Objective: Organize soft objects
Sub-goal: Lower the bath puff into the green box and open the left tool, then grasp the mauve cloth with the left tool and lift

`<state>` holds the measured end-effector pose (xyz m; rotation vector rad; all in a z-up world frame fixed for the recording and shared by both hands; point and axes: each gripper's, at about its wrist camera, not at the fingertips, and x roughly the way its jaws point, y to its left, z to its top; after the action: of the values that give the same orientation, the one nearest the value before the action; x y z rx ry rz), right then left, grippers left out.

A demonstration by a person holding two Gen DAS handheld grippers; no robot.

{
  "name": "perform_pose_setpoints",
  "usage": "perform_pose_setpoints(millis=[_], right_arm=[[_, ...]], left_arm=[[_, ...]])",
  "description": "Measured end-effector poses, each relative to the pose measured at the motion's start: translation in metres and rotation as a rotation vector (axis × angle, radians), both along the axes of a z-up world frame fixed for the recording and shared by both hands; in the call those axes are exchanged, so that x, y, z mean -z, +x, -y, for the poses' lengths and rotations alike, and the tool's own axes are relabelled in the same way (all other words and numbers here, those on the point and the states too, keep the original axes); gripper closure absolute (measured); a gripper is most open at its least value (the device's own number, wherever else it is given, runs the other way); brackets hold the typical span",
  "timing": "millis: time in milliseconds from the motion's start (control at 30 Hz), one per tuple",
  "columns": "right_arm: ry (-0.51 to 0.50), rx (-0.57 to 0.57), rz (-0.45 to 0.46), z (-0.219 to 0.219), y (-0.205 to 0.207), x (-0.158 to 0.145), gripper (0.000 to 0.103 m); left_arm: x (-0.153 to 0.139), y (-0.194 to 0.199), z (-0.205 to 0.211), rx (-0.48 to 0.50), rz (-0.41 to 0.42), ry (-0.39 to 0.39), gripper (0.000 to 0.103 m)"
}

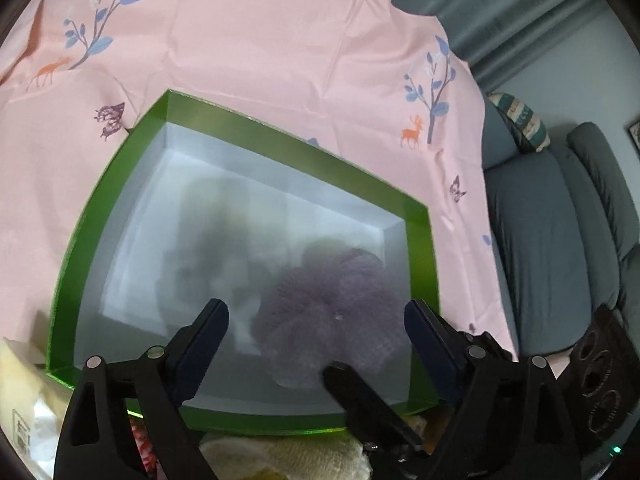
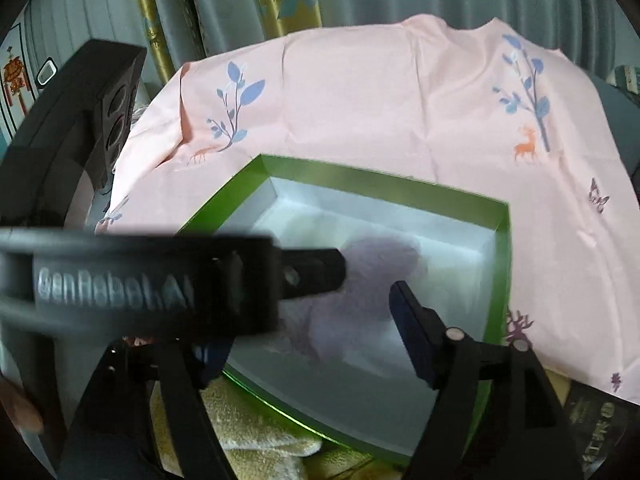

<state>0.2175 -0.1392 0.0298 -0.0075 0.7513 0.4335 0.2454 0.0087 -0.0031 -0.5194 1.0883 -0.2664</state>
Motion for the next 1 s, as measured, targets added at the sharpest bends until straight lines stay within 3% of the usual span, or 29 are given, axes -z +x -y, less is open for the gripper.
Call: perform_pose_setpoints(millis=[133, 300, 433, 800, 1000], right_arm=[[0.043, 0.002, 0.023, 0.017, -0.016, -0.007, 0.024], [0.120, -0.047, 0.084, 0.032, -0.053, -0.021, 0.020], [0.120, -0.100, 0.108, 0.027, -0.074, -0.024, 0.019], [0.090, -0.171, 0.067, 0.000, -0.127, -0.007, 0.019], [0.088, -0.203, 0.045, -0.015, -0.157, 0.004, 0.019]], left_arm=[[-0.019, -0.015, -0.013, 0.017, 0.018, 0.016, 0.007], [-0.048, -0.052, -0.040, 0.010, 0.102, 0.059, 0.006], [-0.059, -0.089, -0.067, -0.003, 0.153, 0.062, 0.006], [-0.044, -0.163, -0.098, -0.067, 0.169, 0.009, 0.005], [-0.022, -0.175, -0.087, -0.055, 0.126, -0.103, 0.006]])
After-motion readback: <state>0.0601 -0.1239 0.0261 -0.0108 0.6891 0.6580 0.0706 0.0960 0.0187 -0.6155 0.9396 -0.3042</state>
